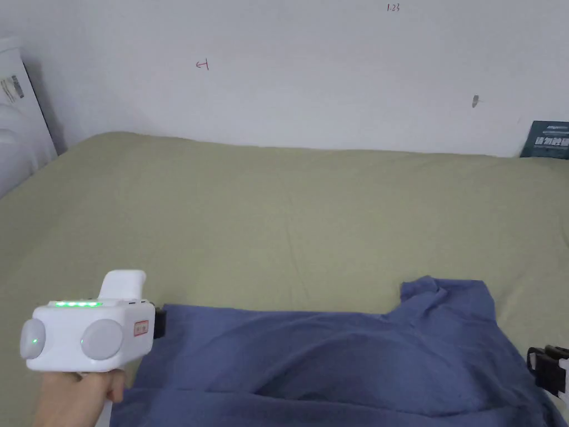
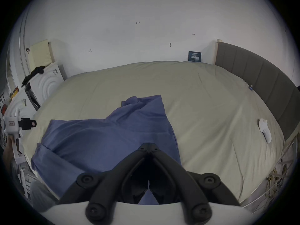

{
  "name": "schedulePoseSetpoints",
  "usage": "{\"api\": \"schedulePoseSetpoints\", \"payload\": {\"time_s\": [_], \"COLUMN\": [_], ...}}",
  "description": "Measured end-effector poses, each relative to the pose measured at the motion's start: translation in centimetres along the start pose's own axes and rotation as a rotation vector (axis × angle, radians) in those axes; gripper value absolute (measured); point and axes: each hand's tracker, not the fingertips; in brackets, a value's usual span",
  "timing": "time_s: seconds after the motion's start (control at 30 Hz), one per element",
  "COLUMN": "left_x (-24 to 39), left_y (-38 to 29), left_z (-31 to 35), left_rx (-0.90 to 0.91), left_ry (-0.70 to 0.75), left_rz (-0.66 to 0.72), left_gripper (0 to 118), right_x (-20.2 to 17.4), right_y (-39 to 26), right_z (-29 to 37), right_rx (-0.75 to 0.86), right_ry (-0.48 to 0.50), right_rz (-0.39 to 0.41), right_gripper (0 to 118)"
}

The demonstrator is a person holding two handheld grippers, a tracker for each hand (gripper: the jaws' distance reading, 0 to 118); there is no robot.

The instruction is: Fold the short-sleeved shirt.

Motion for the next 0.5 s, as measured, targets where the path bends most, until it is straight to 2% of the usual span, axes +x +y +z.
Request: {"api": "schedulePoseSetpoints", "payload": {"time_s": [0.1, 0.2, 0.23, 0.27, 0.3, 0.43, 0.5], "left_x": [-0.6, -0.5, -0.4, -0.4, -0.4, 0.7, 0.8], "left_y": [1.8, 2.8, 3.1, 3.2, 3.2, 3.0, 2.7], "left_z": [-4.4, -8.1, -9.1, -10.3, -11.0, -13.1, -13.2], "left_rx": [-0.067, -0.142, -0.165, -0.186, -0.188, -0.239, -0.244], "left_ry": [0.049, 0.067, 0.105, 0.096, 0.086, 0.128, 0.114], "left_rz": [-0.017, -0.039, -0.036, -0.038, -0.033, -0.047, -0.045], "left_gripper": [0, 3, 41, 88, 118, 118, 113], "right_x": [-0.5, -0.3, -0.1, 0.0, 0.1, 0.9, 1.7], "right_y": [0.6, 0.7, 1.1, 1.0, 0.9, 1.2, 1.6], "right_z": [-1.2, -2.8, -3.0, -3.4, -3.8, -5.2, -6.2], "right_rx": [-0.003, -0.037, -0.049, -0.051, -0.054, -0.097, -0.115], "right_ry": [-0.023, -0.021, -0.022, -0.022, -0.023, -0.036, -0.041], "right_rz": [0.035, 0.028, 0.028, 0.029, 0.031, 0.028, 0.027], "right_gripper": [1, 2, 2, 2, 2, 2, 2]}}
